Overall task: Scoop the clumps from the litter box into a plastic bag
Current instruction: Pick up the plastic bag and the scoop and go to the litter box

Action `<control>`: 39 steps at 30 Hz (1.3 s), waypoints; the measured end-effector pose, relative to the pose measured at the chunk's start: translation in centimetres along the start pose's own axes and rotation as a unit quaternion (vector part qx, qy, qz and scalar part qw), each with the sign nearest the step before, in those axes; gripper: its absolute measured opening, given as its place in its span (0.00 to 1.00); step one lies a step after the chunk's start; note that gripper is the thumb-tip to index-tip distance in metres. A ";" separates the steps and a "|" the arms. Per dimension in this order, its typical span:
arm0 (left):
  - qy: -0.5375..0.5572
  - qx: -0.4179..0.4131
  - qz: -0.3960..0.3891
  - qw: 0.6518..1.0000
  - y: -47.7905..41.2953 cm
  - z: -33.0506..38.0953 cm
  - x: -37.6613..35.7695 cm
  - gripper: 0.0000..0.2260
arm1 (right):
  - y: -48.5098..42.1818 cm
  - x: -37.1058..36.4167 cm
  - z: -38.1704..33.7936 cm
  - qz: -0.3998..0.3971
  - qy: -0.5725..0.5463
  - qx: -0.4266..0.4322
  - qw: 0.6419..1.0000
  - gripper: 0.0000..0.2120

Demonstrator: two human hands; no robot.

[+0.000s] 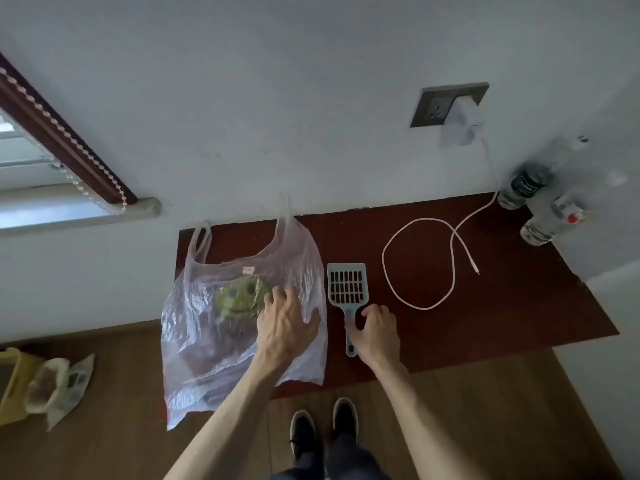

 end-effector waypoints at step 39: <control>0.023 0.135 0.170 0.976 0.5 -5.4 4.9 0.04 | -0.4 -1.7 -1.1 -0.057 -0.155 0.057 0.985 0.06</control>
Point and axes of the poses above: each hand's wrist, its own y-axis away from the middle knuckle, its own x-axis out of the back of the hand, z = x × y, the point moved 10 cm from there along -y, towards the middle knuckle, and after that the axes turned 13 degrees about z, right-handed, at the moved point
